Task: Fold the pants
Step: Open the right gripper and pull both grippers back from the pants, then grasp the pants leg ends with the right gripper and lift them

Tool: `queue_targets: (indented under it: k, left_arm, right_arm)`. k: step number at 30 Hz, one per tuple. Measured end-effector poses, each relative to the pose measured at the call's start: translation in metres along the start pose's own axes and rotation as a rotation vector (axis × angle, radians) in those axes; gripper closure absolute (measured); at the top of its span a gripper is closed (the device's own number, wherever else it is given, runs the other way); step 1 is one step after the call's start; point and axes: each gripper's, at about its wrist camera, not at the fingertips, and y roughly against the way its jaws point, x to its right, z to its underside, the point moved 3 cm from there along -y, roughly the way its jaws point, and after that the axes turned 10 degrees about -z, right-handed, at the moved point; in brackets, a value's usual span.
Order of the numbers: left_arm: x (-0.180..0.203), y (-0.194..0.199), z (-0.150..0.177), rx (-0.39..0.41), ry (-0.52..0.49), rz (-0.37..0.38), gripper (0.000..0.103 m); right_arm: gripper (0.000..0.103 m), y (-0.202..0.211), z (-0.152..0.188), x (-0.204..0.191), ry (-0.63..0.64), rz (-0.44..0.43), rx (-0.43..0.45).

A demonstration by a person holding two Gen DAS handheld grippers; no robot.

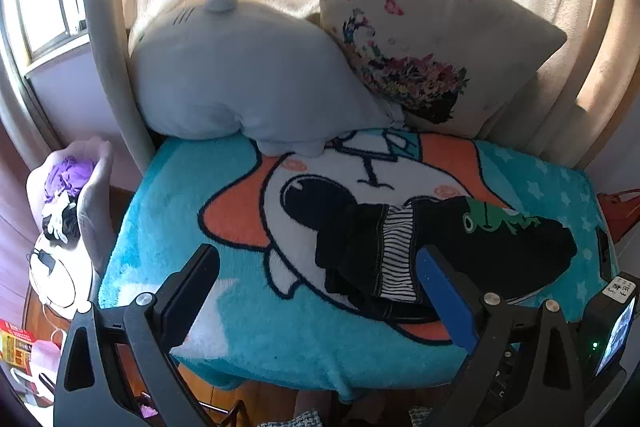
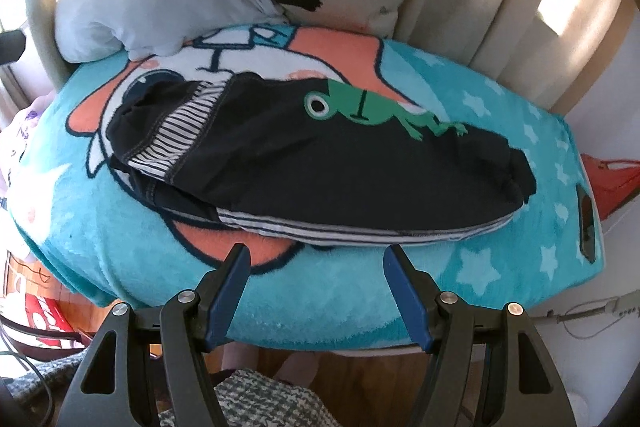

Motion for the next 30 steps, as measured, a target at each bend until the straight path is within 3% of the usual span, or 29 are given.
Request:
queue_targets:
  k: [7,12,15,23,30]
  left_arm:
    - [0.0,-0.019,0.004,-0.044,-0.012,0.027,0.005]
    - [0.017,-0.03,0.006,-0.088,-0.064,0.116,0.025]
    - [0.042,-0.031,0.004,-0.093,-0.115,0.172,0.025]
    - [0.145,-0.045,-0.009,-0.236,-0.228,0.368,0.025]
    - [0.273,-0.063,-0.03,-0.32,-0.362,0.45,0.025]
  right_arm:
    - [0.03,-0.01,0.009,0.005,-0.033,0.021,-0.039]
    - [0.03,-0.014,0.021,0.021,-0.106,0.023,-0.055]
    - [0.03,-0.009,0.03,0.046,-0.181,0.025,-0.044]
    - [0.03,0.011,0.044,0.153,-0.473,0.011,0.047]
    - [0.03,-0.009,0.033,0.243,-0.609,-0.152,0.123]
